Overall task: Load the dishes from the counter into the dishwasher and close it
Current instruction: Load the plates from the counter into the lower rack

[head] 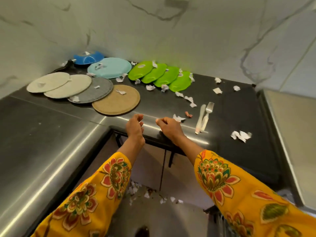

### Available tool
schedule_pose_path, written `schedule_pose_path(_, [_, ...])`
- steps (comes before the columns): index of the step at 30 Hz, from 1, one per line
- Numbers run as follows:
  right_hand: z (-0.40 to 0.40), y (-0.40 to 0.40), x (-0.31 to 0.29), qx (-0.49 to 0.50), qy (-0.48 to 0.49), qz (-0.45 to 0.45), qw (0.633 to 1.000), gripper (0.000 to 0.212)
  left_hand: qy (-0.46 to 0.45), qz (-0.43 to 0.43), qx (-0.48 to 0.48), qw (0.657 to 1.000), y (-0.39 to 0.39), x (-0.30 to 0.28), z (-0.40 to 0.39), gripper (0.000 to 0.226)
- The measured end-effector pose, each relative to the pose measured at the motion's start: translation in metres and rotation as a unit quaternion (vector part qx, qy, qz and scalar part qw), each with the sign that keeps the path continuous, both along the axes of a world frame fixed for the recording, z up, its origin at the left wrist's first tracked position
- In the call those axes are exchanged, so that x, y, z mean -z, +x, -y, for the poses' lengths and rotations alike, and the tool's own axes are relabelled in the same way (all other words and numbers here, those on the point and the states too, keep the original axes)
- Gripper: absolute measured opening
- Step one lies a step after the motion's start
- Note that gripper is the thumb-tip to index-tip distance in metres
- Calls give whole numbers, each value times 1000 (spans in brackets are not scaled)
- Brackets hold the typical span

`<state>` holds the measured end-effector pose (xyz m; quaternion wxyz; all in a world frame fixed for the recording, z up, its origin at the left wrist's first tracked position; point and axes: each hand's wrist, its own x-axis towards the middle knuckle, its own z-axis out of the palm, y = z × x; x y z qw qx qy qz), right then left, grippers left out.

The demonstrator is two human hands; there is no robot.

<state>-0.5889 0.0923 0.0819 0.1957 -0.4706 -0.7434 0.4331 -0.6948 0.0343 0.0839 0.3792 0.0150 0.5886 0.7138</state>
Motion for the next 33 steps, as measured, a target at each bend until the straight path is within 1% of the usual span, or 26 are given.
schedule_pose_path(3, [-8, -40, 1, 0, -6, 5, 1000, 33, -10, 5, -28, 1000, -50, 0, -4, 11])
schedule_pose_path(6, [-15, -73, 5, -7, -13, 21, 1000, 34, -32, 0, -66, 997, -88, 1, -5, 12])
schedule_pose_path(8, [-19, -88, 8, -20, -10, 55, 998, 40, -40, 10, -91, 995, -105, 3, -7, 10])
schedule_pose_path(10, [-24, -100, 11, -47, 13, 108, 993, 49, -34, 19, -104, 994, -117, 4, -8, 12])
schedule_pose_path(12, [-30, -109, 12, -82, 43, 164, 982, 52, -25, 25, -118, 992, -128, 6, -12, 28])
schedule_pose_path(13, [-34, -113, 13, -98, 58, 185, 976, 48, -25, 27, -121, 992, -133, 5, -13, 36])
schedule_pose_path(14, [-37, -117, 14, -110, 73, 199, 971, 43, -28, 28, -121, 992, -138, 5, -15, 39])
schedule_pose_path(16, [-44, -124, 16, -118, 91, 216, 965, 37, -31, 33, -119, 992, -148, 2, -18, 32])
schedule_pose_path(18, [-52, -131, 18, -121, 101, 219, 963, 41, -31, 40, -121, 991, -158, 0, -21, 21])
schedule_pose_path(22, [-73, -149, 16, -113, 97, 201, 968, 37, -41, 32, -124, 991, -185, 3, -32, 22])
schedule_pose_path(24, [-86, -157, 13, -119, 85, 206, 968, 44, -31, 31, -142, 989, -198, 6, -41, 16])
schedule_pose_path(25, [-93, -162, 12, -123, 79, 214, 966, 50, -32, 30, -146, 988, -205, 6, -45, 17])
schedule_pose_path(26, [-99, -167, 11, -126, 75, 220, 964, 55, -36, 28, -148, 988, -211, 8, -48, 25])
schedule_pose_path(28, [-114, -177, 10, -121, 70, 219, 966, 62, -45, 25, -157, 986, -219, 6, -55, 48])
schedule_pose_path(29, [-119, -182, 10, -115, 68, 215, 967, 64, -52, 26, -160, 985, -223, 7, -58, 53])
schedule_pose_path(31, [-130, -190, 12, -100, 64, 209, 971, 64, -63, 26, -158, 985, -227, 4, -63, 52])
schedule_pose_path(33, [-138, -196, 15, -77, 49, 206, 974, 62, -98, 12, -165, 981, -231, 5, -68, 57])
